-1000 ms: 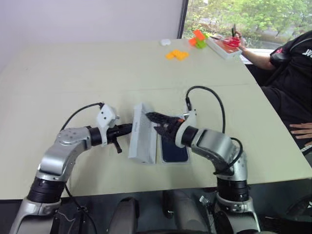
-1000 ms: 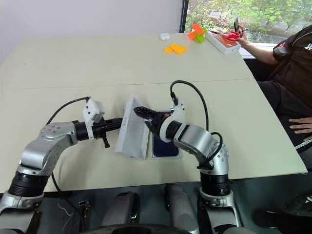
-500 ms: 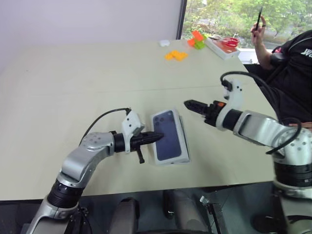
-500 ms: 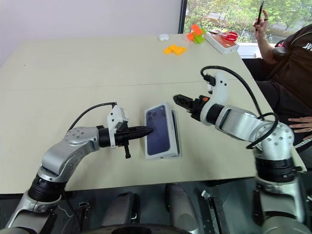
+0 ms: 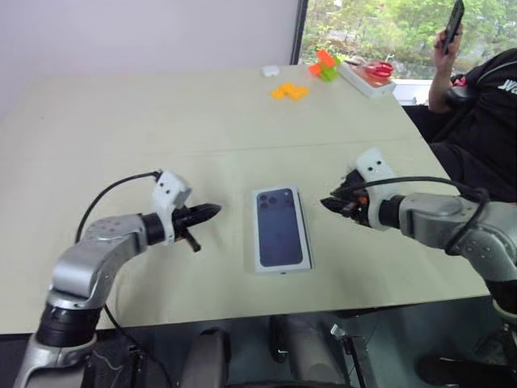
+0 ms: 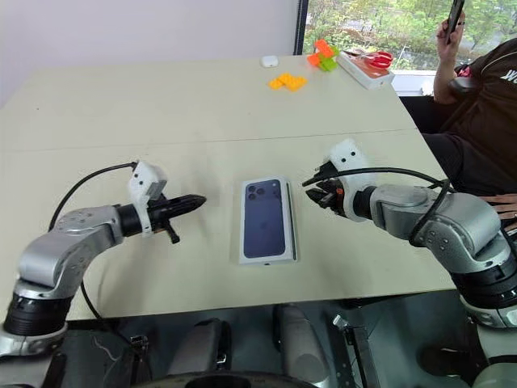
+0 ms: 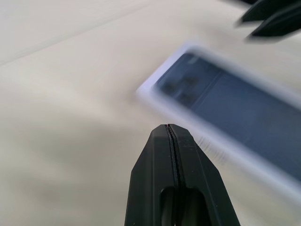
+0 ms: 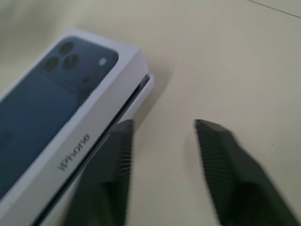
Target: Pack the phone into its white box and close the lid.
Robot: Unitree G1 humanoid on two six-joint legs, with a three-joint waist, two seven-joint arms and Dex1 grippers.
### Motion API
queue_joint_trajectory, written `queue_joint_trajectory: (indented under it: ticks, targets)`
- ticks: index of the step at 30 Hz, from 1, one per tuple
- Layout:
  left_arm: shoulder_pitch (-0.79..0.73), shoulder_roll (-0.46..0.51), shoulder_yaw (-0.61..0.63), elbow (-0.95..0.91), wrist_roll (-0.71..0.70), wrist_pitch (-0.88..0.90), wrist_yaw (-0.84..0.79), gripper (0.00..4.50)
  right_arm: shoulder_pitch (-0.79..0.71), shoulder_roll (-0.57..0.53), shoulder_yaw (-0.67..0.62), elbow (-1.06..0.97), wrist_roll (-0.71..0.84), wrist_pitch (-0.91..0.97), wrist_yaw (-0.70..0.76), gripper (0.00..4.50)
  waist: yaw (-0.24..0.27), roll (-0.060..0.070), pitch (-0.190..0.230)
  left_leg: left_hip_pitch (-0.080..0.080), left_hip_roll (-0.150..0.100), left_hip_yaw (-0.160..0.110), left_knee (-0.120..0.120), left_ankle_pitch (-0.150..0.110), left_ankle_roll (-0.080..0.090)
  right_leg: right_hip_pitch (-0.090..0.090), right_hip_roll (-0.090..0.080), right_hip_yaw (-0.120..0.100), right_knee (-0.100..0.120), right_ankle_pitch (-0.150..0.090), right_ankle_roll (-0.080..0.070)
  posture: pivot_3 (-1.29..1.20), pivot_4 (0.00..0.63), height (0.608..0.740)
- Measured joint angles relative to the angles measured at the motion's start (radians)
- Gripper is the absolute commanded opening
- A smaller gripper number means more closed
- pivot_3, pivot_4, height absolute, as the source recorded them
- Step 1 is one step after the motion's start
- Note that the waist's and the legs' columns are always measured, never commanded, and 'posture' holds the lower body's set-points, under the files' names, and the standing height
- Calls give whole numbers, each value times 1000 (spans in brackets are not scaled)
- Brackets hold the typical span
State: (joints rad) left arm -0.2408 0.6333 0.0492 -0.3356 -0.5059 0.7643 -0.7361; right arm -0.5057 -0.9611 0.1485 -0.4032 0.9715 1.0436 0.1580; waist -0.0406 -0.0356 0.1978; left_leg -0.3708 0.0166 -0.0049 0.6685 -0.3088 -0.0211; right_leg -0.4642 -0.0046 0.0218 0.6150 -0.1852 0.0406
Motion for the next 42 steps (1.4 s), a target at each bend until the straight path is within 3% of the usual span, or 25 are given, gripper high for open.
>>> queue_joint_trajectory:
  ticks: [1,5,10,24,42]
  targets:
    - [11,8,-13,-2,4,9,-2,0,1,-4,11,-10,-33,-6,30,48,3,0,0,0,0,0,0,0,0,-1,-1,0,0,0,0,0,150,732]
    - [26,28,-174,-30,76,16,0,0,13,-1,63,-53,-145,-24,117,48,20,0,0,0,-3,1,1,0,0,-1,-4,-1,0,0,0,0,150,732]
    - [-31,-42,-232,-33,82,56,31,0,22,26,86,-56,-243,-16,164,48,30,0,0,-3,-3,-1,10,-1,1,1,-5,-3,0,0,0,0,150,732]
    - [-73,-147,-273,-50,81,100,67,0,58,84,86,-99,-342,41,250,48,28,0,0,-2,-4,-1,13,-1,1,2,-5,-3,0,2,2,0,150,732]
    - [-81,-191,-272,-62,66,104,63,0,80,111,78,-124,-433,63,305,48,27,0,0,-2,-4,-1,13,-1,1,2,-5,-3,1,2,2,0,150,732]
